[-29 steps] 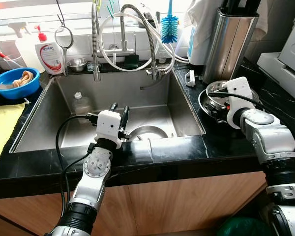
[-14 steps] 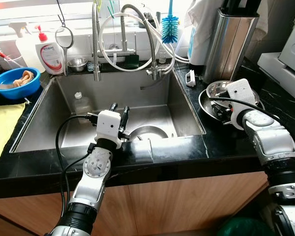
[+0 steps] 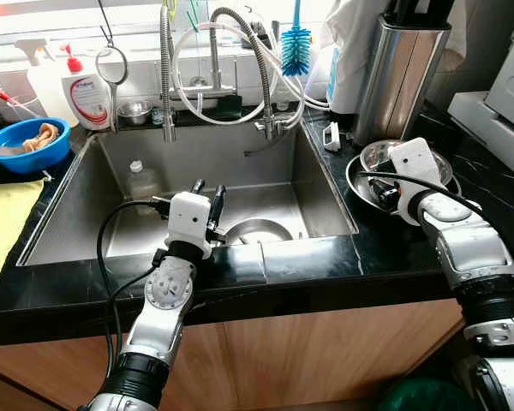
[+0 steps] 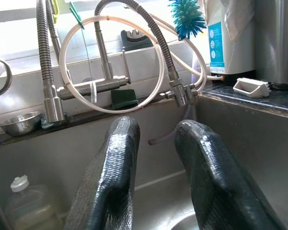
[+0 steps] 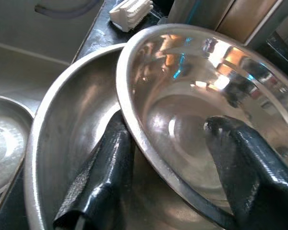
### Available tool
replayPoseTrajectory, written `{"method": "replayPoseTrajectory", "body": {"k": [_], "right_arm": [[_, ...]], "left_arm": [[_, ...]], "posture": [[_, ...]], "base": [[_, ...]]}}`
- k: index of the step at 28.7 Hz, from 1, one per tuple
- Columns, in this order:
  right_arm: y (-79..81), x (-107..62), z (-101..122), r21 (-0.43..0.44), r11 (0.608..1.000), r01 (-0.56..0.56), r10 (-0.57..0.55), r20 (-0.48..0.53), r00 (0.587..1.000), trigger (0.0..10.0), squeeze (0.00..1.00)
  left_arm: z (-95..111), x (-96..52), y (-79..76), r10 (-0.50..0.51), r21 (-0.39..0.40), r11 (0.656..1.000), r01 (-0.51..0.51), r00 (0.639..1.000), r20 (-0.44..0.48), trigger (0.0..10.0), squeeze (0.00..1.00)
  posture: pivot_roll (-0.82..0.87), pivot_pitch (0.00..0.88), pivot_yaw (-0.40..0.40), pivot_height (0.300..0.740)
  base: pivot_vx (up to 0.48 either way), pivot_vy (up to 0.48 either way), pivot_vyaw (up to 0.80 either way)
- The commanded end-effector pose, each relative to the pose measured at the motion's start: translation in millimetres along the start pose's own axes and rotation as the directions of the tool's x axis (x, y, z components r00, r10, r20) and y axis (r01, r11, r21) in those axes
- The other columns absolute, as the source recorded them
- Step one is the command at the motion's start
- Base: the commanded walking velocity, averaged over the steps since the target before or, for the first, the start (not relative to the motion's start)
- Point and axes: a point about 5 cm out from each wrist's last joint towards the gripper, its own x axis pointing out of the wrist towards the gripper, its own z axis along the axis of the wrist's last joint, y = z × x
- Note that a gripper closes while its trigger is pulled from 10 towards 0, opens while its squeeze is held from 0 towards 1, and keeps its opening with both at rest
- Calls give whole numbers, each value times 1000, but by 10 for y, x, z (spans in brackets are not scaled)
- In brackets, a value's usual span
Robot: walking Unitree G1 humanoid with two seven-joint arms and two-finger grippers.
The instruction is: Kitchen organization
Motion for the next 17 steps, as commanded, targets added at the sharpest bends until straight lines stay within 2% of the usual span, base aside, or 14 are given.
{"method": "replayPoseTrajectory", "body": {"k": [1, 17], "right_arm": [[50, 14, -6, 12, 1000, -24, 24, 2, 1000, 0, 0], [103, 21, 37, 26, 999, -41, 40, 38, 998, 0, 0]], "left_arm": [[-5, -5, 9, -9, 18, 1000, 9, 1000, -6, 10000, 0], [-7, -4, 25, -7, 25, 1000, 7, 1000, -8, 10000, 0]], "posture": [[-149, 0, 28, 740], [-142, 0, 28, 740]], "base": [[0, 0, 0], [0, 0, 0]]}}
